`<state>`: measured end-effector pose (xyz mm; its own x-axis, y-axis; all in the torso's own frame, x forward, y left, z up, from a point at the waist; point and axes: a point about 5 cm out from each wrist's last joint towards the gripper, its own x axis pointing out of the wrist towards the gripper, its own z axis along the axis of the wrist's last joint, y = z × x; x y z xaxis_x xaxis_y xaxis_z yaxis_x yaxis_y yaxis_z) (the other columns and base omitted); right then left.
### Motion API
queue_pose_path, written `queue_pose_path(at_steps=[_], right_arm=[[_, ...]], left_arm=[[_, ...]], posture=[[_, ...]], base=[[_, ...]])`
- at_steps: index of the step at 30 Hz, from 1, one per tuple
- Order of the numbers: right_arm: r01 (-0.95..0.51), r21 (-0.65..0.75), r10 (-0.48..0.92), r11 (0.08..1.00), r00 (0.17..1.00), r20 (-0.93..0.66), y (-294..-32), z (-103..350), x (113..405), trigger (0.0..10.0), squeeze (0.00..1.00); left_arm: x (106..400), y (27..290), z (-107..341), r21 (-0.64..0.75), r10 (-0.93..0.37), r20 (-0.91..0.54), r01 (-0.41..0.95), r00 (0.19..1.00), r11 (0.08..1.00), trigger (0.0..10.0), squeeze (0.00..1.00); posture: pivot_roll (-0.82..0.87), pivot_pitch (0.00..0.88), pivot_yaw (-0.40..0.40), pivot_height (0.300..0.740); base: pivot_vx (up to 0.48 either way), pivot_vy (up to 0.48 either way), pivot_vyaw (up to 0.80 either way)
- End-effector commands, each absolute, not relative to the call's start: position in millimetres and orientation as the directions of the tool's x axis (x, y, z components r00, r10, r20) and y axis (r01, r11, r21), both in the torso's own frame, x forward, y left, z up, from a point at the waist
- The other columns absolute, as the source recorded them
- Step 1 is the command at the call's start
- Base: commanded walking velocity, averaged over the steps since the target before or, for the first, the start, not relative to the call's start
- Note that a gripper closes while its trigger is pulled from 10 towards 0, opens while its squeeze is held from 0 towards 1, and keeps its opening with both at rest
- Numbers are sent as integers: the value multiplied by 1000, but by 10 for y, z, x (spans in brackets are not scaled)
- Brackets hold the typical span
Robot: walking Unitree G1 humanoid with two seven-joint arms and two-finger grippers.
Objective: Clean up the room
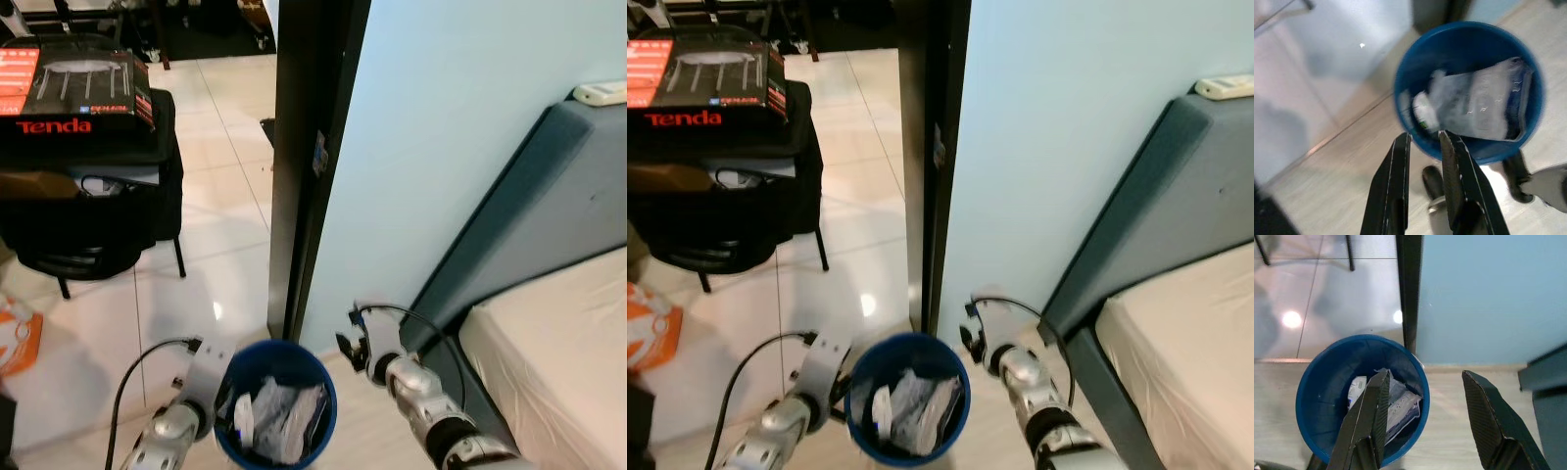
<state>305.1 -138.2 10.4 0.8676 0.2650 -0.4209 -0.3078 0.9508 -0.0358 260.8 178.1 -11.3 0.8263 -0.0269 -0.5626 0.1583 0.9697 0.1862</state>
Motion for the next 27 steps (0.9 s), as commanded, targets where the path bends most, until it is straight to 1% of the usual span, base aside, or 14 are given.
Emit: queue_pose_path(at_steps=[1,2,3,5,8,21,27], right_arm=[[-273,-21,240,962,875,-422,-1420,68,3014,10000,0],[-239,-20,208,971,881,-426,-1465,36,2981,10000,0],[-202,-14,176,979,883,-434,-1515,4,2949,10000,0],[-202,-14,176,979,883,-434,-1515,4,2949,10000,0],[-157,-6,137,988,879,-458,-1575,-57,2889,10000,0],[-126,9,114,992,859,-499,-1604,-164,2767,10000,0],[-126,10,113,992,857,-503,-1597,-179,2744,10000,0]], left_arm=[[2538,1775,-202,176,-6,-597,138,802,975,10000,0],[2533,1762,-224,167,1,-602,125,799,978,10000,0],[2540,1717,-222,140,-19,-594,126,804,982,10000,0],[2540,1717,-222,140,-19,-594,126,804,982,10000,0],[2551,1644,-222,124,-48,-590,149,806,981,10000,0],[2567,1541,-228,156,-62,-575,184,816,970,10000,0],[2581,1524,-233,163,-59,-569,183,820,970,10000,0]], posture=[[39,54,-31,740],[36,52,-29,740],[33,53,-30,740],[33,53,-30,740],[31,59,-33,740],[27,81,-37,740],[25,94,-44,740]], base=[[0,0,0],[0,0,0],[0,0,0],[0,0,0],[0,0,0],[0,0,0],[0,0,-800]])
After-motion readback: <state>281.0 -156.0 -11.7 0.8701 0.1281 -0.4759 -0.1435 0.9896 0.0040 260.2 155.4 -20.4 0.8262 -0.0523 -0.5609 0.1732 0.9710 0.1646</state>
